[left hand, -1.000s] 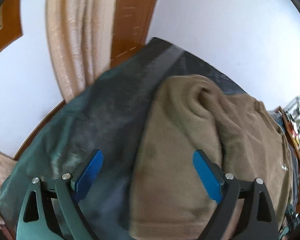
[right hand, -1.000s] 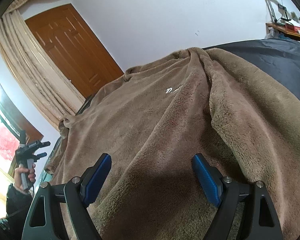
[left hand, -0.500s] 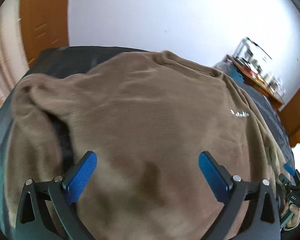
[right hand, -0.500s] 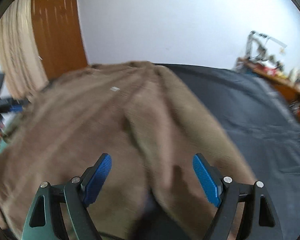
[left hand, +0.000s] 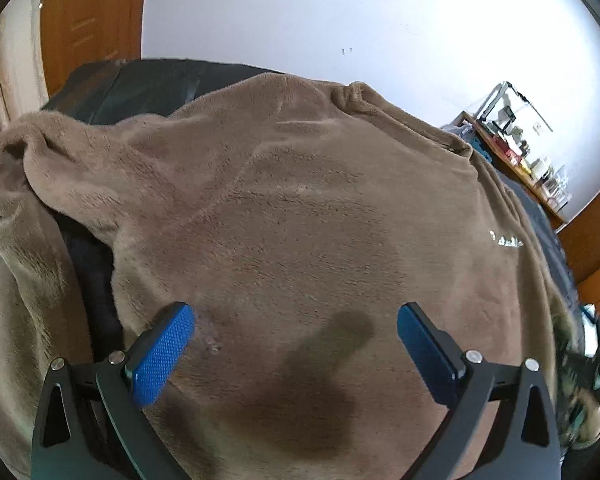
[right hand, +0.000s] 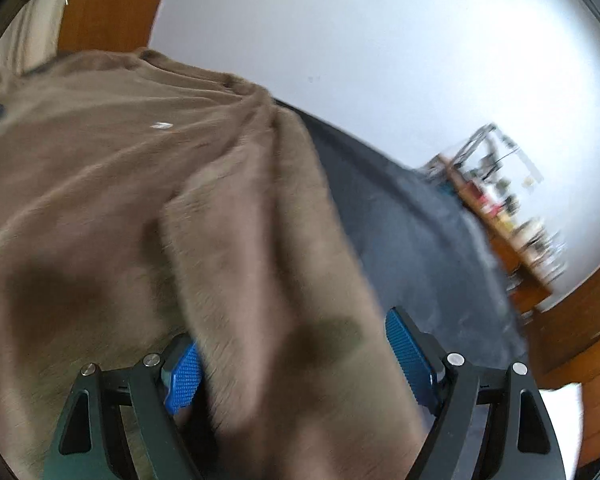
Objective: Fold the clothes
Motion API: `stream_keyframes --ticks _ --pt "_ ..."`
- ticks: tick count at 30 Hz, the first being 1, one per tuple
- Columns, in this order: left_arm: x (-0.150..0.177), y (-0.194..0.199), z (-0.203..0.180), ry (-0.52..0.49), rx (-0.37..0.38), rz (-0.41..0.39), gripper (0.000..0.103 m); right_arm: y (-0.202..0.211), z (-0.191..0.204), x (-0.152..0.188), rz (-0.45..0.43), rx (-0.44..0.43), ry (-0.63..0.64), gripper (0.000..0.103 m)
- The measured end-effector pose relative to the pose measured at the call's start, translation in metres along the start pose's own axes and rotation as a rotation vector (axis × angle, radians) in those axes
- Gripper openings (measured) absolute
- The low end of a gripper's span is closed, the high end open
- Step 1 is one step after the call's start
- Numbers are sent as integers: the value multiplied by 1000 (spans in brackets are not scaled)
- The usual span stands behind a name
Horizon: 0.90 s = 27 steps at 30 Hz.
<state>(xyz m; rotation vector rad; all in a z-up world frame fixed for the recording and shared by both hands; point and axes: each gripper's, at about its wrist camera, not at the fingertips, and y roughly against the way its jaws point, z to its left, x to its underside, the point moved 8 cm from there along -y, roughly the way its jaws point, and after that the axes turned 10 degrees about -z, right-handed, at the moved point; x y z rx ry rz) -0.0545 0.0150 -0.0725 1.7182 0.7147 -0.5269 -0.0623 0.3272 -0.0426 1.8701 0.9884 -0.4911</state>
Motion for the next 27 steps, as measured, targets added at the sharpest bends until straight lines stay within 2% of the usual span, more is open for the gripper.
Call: stream_keyframes --ticks 2,7,11,19,22,27 --pt "1 2 0 -32 -13 -4 102 -15 -24 -2 8 67 -11 85" --pt "1 -2 8 -17 -19 4 102 -43 -108 10 32 140 -227 85" --pt "-2 -3 16 -13 -35 -11 102 -72 -146 23 69 110 -300 85" --pt "5 -7 12 -142 -152 -6 102 -86 -138 22 85 81 -221 85" --pt "3 -6 16 -132 -144 -8 102 -85 -132 24 90 59 -205 85" --pt "6 -5 14 -120 -143 -10 102 -55 -121 44 100 -43 -262 85"
